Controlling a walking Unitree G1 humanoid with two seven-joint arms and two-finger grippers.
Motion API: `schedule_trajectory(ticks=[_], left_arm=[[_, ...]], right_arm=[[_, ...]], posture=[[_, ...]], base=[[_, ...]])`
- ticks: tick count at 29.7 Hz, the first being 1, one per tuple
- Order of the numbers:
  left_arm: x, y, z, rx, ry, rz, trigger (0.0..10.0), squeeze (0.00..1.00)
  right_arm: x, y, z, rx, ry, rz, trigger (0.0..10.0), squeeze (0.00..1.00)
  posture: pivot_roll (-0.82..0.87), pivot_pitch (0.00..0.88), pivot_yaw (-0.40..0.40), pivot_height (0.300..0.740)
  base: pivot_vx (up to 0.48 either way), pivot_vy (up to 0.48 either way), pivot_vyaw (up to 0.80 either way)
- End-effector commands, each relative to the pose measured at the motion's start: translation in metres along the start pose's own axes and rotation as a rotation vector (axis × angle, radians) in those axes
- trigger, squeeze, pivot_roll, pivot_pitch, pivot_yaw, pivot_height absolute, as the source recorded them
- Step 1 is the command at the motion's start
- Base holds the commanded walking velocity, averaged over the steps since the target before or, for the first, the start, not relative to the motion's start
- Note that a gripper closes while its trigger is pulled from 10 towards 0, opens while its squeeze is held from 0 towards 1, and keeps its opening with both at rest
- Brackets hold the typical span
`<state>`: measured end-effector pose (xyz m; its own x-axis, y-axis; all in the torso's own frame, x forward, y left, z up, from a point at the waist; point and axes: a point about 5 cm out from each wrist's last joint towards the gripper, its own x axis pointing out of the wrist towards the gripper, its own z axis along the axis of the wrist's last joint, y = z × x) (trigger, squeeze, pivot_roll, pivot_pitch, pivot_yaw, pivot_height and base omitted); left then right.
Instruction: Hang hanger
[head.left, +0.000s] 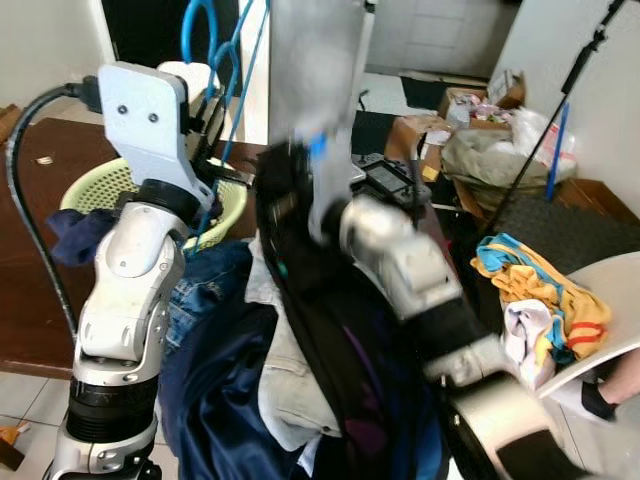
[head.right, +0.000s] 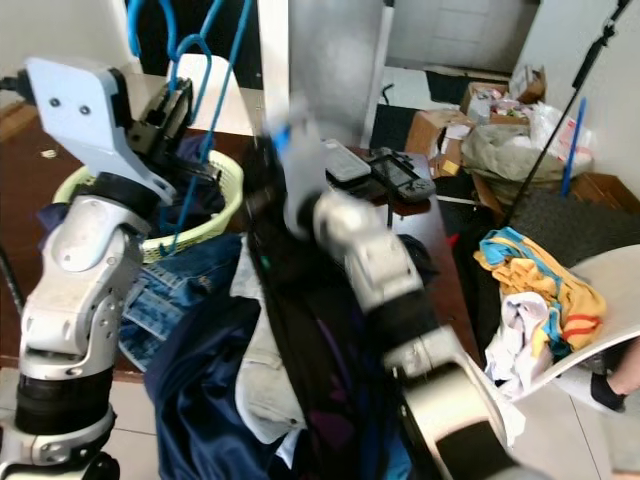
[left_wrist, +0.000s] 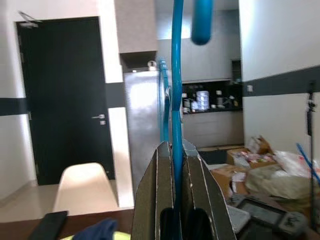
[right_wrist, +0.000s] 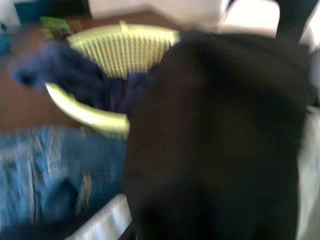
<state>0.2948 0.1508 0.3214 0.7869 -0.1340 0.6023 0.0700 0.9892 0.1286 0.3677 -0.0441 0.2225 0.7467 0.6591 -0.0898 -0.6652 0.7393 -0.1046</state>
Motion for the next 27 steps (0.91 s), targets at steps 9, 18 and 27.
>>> schedule_trajectory(ticks=[9, 18, 27], left_arm=[[0.002, -0.009, 0.002, -0.022, -0.012, -0.032, 10.0, 0.0], [0.003, -0.021, 0.001, -0.029, -0.017, -0.088, 10.0, 0.0], [0.003, -0.021, -0.002, -0.027, -0.009, -0.095, 10.0, 0.0]], right_arm=[[-0.017, -0.003, -0.028, 0.013, 0.093, -0.044, 10.0, 1.0], [-0.034, -0.012, -0.042, 0.059, 0.129, -0.117, 10.0, 1.0], [-0.045, -0.009, -0.05, 0.074, 0.174, -0.082, 10.0, 1.0]], posture=[[0.07, 0.014, -0.077, 0.74], [0.06, 0.005, -0.074, 0.74], [0.05, 0.007, -0.07, 0.74]], base=[[0.0, 0.0, 0.0], [0.0, 0.0, 0.0], [0.0, 0.0, 0.0]])
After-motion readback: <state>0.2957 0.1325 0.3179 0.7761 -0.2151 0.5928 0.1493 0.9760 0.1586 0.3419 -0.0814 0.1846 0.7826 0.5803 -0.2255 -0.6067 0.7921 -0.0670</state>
